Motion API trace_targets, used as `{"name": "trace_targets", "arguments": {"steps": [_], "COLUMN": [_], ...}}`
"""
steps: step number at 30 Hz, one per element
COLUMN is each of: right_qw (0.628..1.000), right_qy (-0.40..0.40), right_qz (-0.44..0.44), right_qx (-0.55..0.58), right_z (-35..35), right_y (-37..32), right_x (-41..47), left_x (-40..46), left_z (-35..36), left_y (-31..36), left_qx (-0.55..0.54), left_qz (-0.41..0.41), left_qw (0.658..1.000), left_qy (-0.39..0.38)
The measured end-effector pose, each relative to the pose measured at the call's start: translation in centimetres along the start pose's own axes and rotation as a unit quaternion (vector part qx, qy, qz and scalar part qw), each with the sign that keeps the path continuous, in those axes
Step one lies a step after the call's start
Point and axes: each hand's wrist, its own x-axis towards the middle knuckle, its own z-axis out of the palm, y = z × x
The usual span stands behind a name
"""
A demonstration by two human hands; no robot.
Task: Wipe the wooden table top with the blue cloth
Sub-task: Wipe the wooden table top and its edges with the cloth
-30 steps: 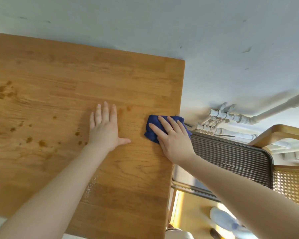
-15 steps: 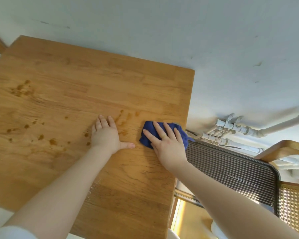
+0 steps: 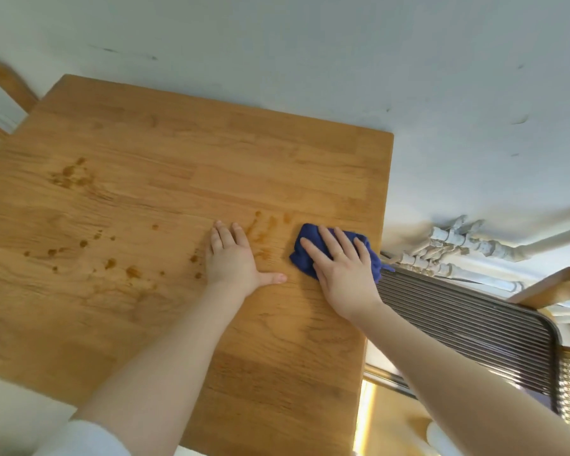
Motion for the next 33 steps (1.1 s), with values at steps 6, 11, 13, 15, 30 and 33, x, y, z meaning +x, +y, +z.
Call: {"name": "trace_targets", "arguments": {"steps": [6, 11, 13, 15, 30, 33], "right_qw": [0.998, 0.979, 0.978, 0.985, 0.986, 0.995], "right_qy": [-0.008, 0.000, -0.005, -0.005, 0.014, 0.030], "right_qz": [0.056, 0.202, 0.207, 0.170, 0.164, 0.091], "right_qx": [0.013, 0.035, 0.039, 0.024, 0.016, 0.002], "right_z": [-0.6, -0.9, -0.9, -0.4, 0.5, 1.2], "right_y": [1.4, 0.2, -0.7, -2.9, -4.1, -7.1], "right_x": [4.2, 8.1, 7.3, 5.0, 7.7, 4.4], "left_x": [0.1, 0.4, 0.3, 0.4, 5.9, 5.9], "left_z": [-0.1, -0.6, -1.0, -1.3, -2.7, -2.7], "left_y": [-0.4, -3.0, -4.0, -4.9, -11.3, -11.6], "left_qx": [0.000, -0.052, -0.082, -0.088, -0.021, -0.004], "left_qz": [0.020, 0.072, 0.095, 0.114, 0.140, 0.154], "left_qw": [1.000, 0.995, 0.991, 0.988, 0.990, 0.988], "left_qy": [-0.001, -0.033, -0.046, -0.047, 0.022, 0.018]}}
